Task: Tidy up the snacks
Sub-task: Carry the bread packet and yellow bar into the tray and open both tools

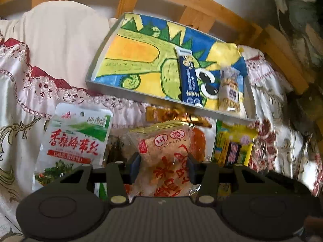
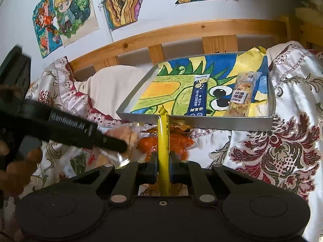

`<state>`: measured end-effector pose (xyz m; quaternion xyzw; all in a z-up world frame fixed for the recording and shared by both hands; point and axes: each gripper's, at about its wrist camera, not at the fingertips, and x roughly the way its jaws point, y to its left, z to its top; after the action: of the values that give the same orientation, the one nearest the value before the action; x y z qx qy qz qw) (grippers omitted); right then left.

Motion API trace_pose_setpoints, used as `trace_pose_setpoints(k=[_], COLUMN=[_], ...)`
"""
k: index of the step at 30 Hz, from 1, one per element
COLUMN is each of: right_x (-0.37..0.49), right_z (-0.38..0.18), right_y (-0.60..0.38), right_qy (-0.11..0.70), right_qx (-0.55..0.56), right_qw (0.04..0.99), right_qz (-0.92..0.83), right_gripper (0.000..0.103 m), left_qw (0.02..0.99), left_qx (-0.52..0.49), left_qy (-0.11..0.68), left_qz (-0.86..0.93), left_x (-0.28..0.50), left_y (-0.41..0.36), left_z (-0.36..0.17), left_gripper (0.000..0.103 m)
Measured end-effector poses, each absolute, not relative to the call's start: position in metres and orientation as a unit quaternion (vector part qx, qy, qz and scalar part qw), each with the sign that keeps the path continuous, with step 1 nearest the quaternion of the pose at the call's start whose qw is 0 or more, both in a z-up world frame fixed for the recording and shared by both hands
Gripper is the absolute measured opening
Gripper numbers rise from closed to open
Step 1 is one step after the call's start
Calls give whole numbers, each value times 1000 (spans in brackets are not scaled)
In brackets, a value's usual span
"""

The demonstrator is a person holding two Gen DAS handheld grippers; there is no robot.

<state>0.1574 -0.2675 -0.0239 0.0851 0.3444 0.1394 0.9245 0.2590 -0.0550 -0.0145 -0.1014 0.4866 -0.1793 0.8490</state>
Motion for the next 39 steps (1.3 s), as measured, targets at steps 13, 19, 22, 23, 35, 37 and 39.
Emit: trace_pose_setpoints(k=[13,19,22,23,35,37,39], right_x=[207,256,270,274,282,282,282], right_z=[5,-17,-31,-37,-55,-55,-55], right_y=[-300,-324,-330,-332,-334,-332,-329], right_qy=[250,244,255,262,278,278,275], right_qx=[104,154,164,169,158,143,122], right_qw=[955,951,947,944,944,947,952], right_qz=[118,107,105,105,82,72,64], right_gripper=[10,11,11,11,17,21,23], left_qw=[861,864,865,866,875,878,880], left_qx=[-167,-187,-188,-184,-150,-146,-144], left_qy=[453,442,442,442,443,439,438], left_qz=[-158,-150,-148,-145,-125,-120,-109], left_x=[317,360,375,380,395,395,395], left_y=[-71,-91,-104,-108,-135,-138,-139], left_z=[8,8,2,-2,-31,-32,-32], left_gripper=[51,51,51,51,55,58,62])
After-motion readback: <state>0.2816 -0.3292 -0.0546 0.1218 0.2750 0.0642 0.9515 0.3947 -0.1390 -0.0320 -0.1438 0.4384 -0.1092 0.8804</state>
